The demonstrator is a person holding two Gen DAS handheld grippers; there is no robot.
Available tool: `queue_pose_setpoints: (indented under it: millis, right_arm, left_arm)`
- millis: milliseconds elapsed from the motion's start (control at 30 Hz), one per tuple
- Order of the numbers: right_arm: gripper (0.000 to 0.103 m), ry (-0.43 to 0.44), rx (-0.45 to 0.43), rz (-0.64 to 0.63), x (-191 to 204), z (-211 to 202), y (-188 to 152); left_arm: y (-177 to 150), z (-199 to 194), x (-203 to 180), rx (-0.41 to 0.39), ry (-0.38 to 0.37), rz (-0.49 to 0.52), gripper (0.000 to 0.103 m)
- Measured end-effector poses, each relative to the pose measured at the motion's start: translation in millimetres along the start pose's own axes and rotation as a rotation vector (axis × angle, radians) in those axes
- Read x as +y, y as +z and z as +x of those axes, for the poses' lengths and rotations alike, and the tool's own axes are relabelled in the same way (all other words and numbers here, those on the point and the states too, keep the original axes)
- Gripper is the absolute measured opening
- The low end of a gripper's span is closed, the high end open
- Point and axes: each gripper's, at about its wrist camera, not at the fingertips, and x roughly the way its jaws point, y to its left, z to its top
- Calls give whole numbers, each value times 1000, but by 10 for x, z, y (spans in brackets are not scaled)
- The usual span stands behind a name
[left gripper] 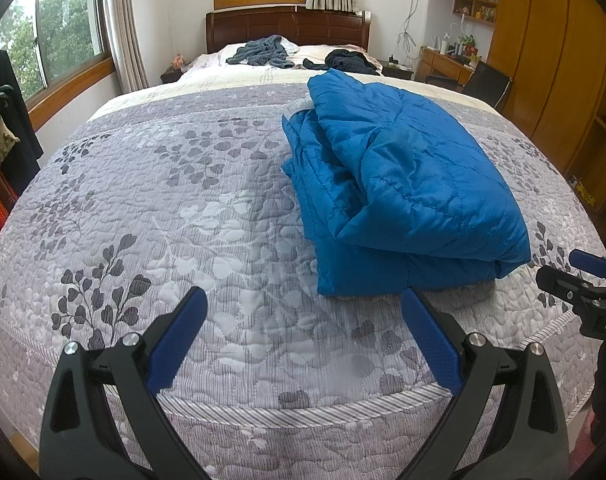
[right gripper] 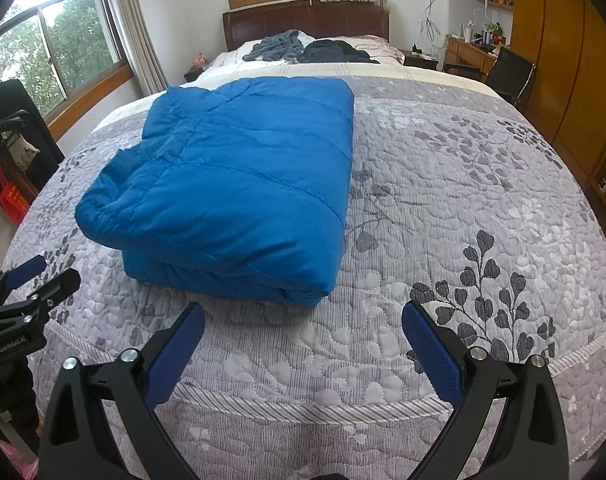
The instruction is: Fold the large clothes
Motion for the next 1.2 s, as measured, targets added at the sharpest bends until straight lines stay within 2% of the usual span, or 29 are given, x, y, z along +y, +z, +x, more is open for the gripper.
queue_pose_setpoints:
  millis: [1200]
  right_arm:
    - [99,-4,-20,-21,65,-49,25]
  left_arm:
    - [5,-18,-23,-5,2,2,97]
